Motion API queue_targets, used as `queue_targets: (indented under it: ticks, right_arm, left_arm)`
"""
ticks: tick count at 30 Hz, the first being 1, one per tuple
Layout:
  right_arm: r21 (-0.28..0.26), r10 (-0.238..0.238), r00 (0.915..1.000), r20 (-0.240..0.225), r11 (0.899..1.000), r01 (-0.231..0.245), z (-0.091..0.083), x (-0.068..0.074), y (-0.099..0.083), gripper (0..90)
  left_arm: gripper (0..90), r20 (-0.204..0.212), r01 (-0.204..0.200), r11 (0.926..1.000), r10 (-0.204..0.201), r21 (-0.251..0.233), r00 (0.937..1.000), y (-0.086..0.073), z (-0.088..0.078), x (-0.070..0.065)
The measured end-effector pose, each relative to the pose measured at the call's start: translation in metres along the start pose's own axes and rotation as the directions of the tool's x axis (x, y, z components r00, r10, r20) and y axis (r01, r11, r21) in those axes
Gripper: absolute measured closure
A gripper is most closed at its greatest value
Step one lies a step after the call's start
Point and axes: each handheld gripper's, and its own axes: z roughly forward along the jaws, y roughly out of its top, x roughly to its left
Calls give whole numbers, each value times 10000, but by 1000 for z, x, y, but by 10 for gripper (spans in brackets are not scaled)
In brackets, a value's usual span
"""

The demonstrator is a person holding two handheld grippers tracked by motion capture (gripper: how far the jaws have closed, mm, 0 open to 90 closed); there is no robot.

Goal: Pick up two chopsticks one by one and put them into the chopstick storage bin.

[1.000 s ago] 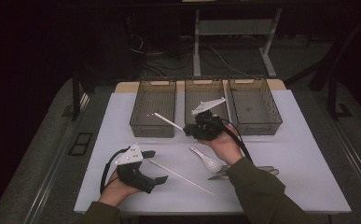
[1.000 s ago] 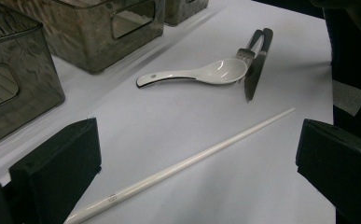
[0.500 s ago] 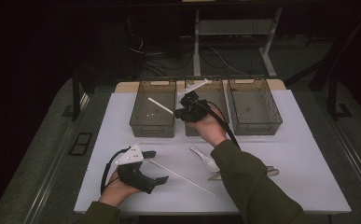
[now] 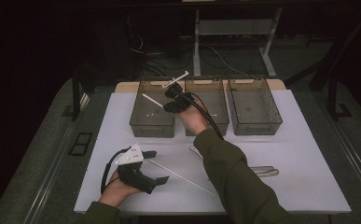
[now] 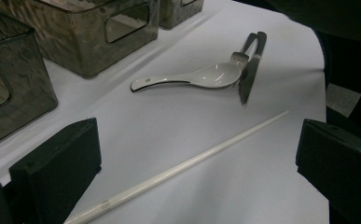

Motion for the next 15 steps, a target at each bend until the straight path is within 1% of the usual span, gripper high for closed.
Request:
queue_targets:
  ticks: [4,8,11,15]
  right_arm:
    - [281,151,9997,175,9995,-156,14,-1,10,847]
    - [642,150,9992,367,9978,-174,29,1,19,847]
    - [765,210,9989,420,9968,-242,39,3,22,847]
    - [1007,236,9986,483,9945,-284,47,6,23,846]
  left_arm:
    - [0,19,-55,10000,55,-46,10000,0,0,1]
    - [0,41,21,10000,-21,-76,10000,0,-1,0]
    - [0,65,27,10000,-26,-88,10000,0,-1,0]
    - [0,102,7,9999,-6,-106,9999,0,-1,0]
